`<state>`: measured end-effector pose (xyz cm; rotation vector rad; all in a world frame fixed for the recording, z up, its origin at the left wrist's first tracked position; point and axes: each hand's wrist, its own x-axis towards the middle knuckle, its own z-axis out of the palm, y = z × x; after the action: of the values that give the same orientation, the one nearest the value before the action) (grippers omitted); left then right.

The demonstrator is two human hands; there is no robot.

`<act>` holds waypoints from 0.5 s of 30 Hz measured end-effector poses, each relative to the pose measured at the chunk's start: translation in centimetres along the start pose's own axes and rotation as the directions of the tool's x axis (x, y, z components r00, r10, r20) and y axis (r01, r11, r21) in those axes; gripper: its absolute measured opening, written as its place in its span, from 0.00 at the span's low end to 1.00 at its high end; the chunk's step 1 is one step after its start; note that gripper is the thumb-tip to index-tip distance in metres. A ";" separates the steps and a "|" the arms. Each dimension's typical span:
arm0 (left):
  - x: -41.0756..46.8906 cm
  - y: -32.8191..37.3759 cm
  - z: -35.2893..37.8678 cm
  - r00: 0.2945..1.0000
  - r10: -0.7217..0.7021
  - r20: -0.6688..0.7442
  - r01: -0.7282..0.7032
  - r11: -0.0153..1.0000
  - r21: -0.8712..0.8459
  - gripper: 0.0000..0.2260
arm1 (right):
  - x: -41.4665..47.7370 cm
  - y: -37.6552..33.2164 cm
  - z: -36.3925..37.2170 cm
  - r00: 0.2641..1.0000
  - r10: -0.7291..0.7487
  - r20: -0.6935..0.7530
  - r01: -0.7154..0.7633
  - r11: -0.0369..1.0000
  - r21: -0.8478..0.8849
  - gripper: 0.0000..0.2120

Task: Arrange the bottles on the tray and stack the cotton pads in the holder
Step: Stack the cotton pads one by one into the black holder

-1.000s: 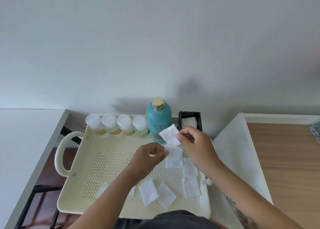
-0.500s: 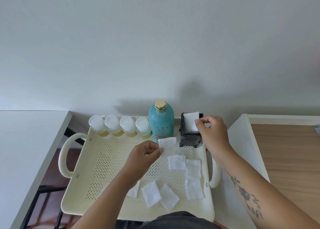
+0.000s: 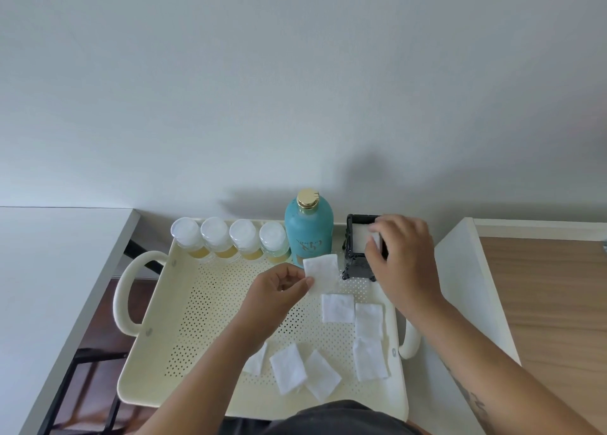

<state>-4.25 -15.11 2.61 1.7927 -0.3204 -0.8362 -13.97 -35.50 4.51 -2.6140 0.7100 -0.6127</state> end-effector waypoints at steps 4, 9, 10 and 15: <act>0.0 0.1 0.2 1.000 0.002 0.007 -0.002 1.000 -0.030 0.03 | -0.6 0.2 0.3 0.982 -0.082 0.173 0.116 0.972 -0.202 0.21; -0.2 0.3 0.3 1.000 0.008 0.024 -0.006 0.997 -0.082 0.03 | -0.4 0.7 0.9 0.951 -0.033 0.308 0.125 0.951 -0.284 0.32; -0.2 0.4 0.3 1.000 0.010 0.027 -0.007 0.996 -0.088 0.03 | -0.4 0.6 0.9 0.948 -0.034 0.315 0.130 0.949 -0.289 0.32; -0.2 0.6 0.1 0.999 0.021 0.025 -0.019 0.995 -0.102 0.05 | -1.1 -0.2 0.1 0.985 -0.104 0.134 0.121 0.985 -0.123 0.20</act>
<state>-4.35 -15.34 3.20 1.6832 -0.3068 -0.8474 -14.70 -34.70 4.19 -2.8011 0.5842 -0.4389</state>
